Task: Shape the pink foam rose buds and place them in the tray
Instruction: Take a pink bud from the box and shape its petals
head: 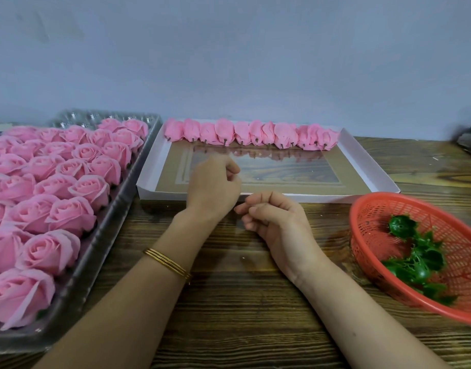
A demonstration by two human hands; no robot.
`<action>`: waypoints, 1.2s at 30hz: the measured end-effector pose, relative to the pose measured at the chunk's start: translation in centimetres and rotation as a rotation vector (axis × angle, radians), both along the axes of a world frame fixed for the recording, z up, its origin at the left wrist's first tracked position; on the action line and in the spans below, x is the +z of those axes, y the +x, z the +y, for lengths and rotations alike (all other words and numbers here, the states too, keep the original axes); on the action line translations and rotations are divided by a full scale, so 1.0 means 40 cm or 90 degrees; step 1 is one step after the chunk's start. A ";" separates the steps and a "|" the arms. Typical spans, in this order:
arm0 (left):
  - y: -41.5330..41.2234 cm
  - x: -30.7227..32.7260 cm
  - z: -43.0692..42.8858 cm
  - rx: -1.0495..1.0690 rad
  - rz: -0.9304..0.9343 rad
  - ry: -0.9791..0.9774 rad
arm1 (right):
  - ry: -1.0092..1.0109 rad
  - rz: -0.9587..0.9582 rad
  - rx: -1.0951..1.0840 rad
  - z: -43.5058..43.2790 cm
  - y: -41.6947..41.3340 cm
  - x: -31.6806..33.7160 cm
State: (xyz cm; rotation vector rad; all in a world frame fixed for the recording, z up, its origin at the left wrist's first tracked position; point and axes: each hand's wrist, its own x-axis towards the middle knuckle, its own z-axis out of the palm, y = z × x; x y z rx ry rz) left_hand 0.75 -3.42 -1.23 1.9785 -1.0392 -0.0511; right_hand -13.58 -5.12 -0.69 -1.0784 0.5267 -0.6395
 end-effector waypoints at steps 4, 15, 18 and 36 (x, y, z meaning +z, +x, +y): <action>-0.011 -0.001 0.004 0.013 -0.029 -0.008 | 0.006 0.008 -0.024 0.000 0.003 0.004; -0.025 -0.010 0.018 -0.002 -0.087 0.032 | -0.043 0.013 -0.164 -0.011 0.004 0.071; -0.024 -0.010 0.020 -0.009 -0.100 0.040 | -0.109 0.040 -0.176 -0.015 -0.001 0.116; -0.023 -0.013 0.029 -0.025 -0.105 0.040 | -0.200 0.457 -0.265 -0.454 0.002 0.263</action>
